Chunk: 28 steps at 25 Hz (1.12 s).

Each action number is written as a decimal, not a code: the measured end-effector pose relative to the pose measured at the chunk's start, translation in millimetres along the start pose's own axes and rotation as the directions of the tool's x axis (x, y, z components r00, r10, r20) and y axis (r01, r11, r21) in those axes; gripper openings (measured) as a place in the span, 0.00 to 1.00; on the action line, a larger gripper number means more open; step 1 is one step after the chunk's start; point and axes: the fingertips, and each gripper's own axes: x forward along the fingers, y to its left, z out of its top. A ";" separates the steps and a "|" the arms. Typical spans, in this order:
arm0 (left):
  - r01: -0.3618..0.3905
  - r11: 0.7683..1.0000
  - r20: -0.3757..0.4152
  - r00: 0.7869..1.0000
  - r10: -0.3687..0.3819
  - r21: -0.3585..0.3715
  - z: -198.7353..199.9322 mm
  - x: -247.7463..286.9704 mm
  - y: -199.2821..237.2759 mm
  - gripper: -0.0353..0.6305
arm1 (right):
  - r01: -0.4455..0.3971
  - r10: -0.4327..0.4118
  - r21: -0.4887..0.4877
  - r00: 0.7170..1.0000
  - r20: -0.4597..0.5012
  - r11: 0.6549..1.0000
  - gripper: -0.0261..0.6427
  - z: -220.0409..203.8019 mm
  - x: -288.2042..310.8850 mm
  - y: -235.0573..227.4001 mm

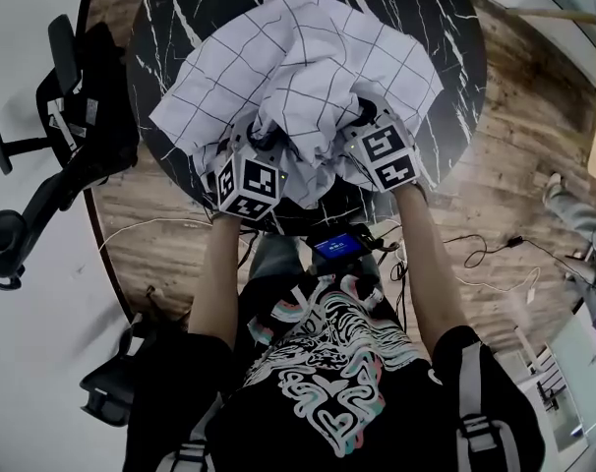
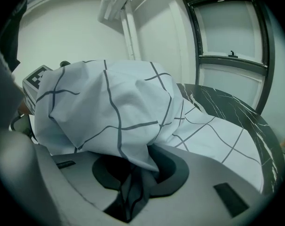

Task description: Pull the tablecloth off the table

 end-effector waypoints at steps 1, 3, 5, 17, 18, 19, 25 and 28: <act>-0.003 1.000 0.003 1.000 0.003 0.005 1.0 -1.8 -1.0 0.23 | -0.001 0.001 0.009 1.000 0.007 1.000 0.18 1.4 -1.3 1.9; -0.013 1.000 0.014 1.000 0.012 0.019 5.4 -4.6 1.5 0.22 | 0.004 -0.005 0.015 1.000 0.029 1.000 0.18 9.0 -1.5 1.7; -0.022 0.999 0.027 0.999 0.021 0.033 10.8 -7.6 4.3 0.22 | 0.016 -0.017 0.015 0.999 0.048 1.000 0.17 15.5 -3.0 2.4; -0.063 0.993 0.101 0.993 0.053 0.100 29.0 -37.3 -3.3 0.21 | 0.057 -0.066 0.063 0.986 0.155 0.996 0.17 32.0 -34.4 28.3; -0.073 0.991 0.105 0.993 0.061 0.109 30.0 -39.9 -3.7 0.21 | 0.063 -0.072 0.065 0.984 0.162 0.996 0.17 33.5 -37.0 30.7; -0.082 0.990 0.108 0.992 0.069 0.118 30.7 -42.5 -4.3 0.21 | 0.069 -0.079 0.067 0.982 0.169 0.995 0.17 35.0 -39.5 33.4; -0.104 0.984 0.135 0.987 0.084 0.145 37.8 -58.2 -10.6 0.21 | 0.078 -0.093 0.079 0.973 0.210 0.994 0.17 41.6 -55.3 45.8; -0.113 0.982 0.153 0.984 0.090 0.148 41.3 -65.7 -12.0 0.21 | 0.084 -0.099 0.077 0.968 0.229 0.994 0.17 46.7 -61.9 50.8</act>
